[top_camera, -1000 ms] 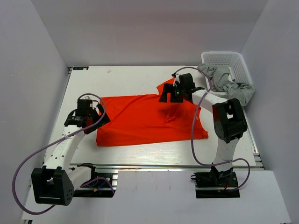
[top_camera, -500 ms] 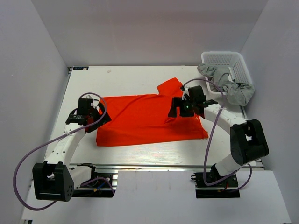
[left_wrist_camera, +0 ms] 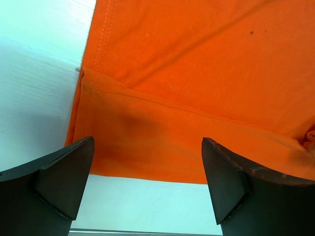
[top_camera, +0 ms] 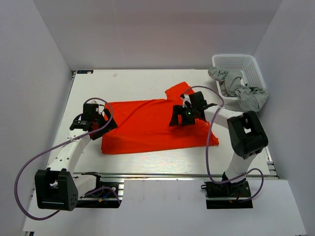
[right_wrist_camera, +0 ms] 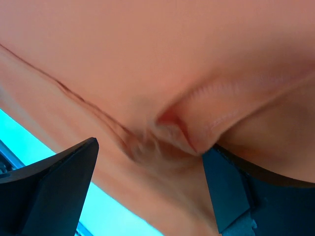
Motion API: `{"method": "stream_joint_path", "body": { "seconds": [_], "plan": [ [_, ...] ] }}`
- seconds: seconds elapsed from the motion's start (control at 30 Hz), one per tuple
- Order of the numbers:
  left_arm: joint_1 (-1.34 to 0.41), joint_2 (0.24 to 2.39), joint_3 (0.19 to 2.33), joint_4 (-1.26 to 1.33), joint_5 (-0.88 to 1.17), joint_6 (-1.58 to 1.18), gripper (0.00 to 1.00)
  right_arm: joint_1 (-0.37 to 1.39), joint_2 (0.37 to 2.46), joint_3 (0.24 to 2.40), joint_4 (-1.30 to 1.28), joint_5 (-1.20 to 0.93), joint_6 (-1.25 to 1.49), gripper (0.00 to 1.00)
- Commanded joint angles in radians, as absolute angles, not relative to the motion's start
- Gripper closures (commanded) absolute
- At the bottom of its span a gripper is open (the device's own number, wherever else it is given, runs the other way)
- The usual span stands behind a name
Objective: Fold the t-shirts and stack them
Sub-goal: Fold the flattened tshirt in 1/3 of the way
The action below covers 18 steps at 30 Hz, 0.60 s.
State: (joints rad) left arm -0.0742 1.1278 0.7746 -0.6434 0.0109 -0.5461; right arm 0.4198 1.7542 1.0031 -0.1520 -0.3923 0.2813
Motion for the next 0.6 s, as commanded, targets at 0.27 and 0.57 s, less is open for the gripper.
{"method": "stream_joint_path", "body": {
  "seconds": [0.27,0.57],
  "plan": [
    [-0.071,1.109,0.770,-0.634,0.021,-0.538,0.00,0.445,1.934,1.247,-0.112,-0.365,0.295,0.10],
    [-0.071,1.154,0.817,-0.580,0.040,-0.538,0.00,0.434,1.963,1.458,-0.181,-0.249,0.244,0.10]
  ]
}}
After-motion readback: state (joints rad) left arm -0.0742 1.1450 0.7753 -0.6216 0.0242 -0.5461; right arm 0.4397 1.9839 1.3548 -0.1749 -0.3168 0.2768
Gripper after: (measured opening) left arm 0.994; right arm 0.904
